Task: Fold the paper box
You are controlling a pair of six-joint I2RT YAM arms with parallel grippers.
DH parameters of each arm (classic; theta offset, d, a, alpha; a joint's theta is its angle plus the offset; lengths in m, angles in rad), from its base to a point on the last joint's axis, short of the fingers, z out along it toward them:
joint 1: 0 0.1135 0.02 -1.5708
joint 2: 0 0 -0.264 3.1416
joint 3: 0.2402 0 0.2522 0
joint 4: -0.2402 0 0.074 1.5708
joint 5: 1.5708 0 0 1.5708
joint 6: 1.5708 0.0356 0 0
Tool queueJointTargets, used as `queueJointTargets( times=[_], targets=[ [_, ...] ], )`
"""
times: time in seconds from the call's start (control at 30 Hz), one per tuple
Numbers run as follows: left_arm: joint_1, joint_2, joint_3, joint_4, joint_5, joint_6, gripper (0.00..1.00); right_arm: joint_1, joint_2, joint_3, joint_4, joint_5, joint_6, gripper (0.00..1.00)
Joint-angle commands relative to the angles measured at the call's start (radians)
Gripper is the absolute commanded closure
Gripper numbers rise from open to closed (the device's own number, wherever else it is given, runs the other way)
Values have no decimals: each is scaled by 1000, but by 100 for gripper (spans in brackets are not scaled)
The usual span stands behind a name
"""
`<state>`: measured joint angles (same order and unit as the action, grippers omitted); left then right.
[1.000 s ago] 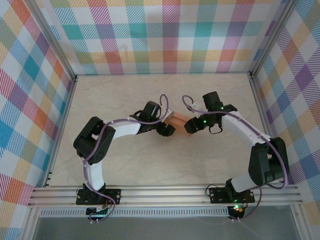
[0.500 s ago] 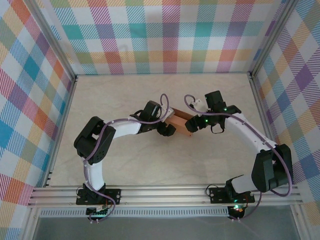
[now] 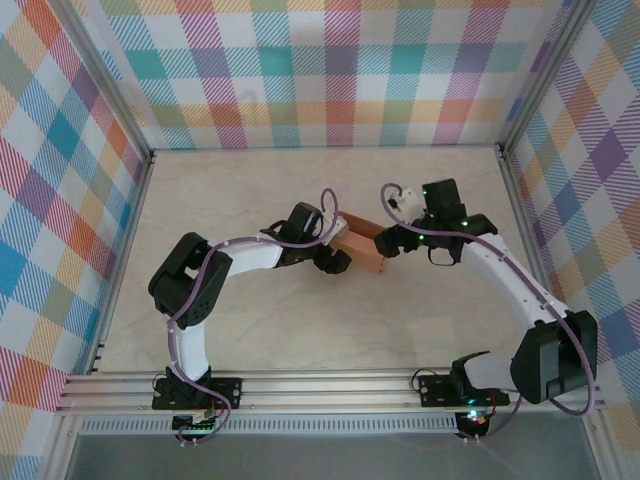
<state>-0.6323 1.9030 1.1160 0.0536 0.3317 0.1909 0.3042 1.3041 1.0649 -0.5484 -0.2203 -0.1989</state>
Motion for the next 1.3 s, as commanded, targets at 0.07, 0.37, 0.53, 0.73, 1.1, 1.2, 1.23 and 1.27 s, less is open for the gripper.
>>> queueJointTargets(
  times=[0.07,0.37,0.53,0.73,1.1,1.2,1.23,1.27],
  targets=[
    [-1,13,22,-10,24,-1,17,-88,44,2,93,-191,55,2],
    [2,21,25,-12,30,-11,18,-95,250,117,48,-367,-219,0],
    [3,23,27,-11,33,-16,18,-93,343,205,-66,-311,-329,0],
    [6,28,30,-12,34,-20,17,-72,398,243,-151,-304,-420,0],
    [9,30,34,-13,34,-30,18,-15,434,252,-234,-262,-493,0],
    [9,28,34,-12,35,-35,18,6,432,242,-235,-219,-498,1],
    [12,29,34,-11,35,-37,18,14,429,234,-228,-192,-493,3],
    [12,30,34,-12,36,-39,18,22,425,225,-216,-168,-490,4]
  ],
)
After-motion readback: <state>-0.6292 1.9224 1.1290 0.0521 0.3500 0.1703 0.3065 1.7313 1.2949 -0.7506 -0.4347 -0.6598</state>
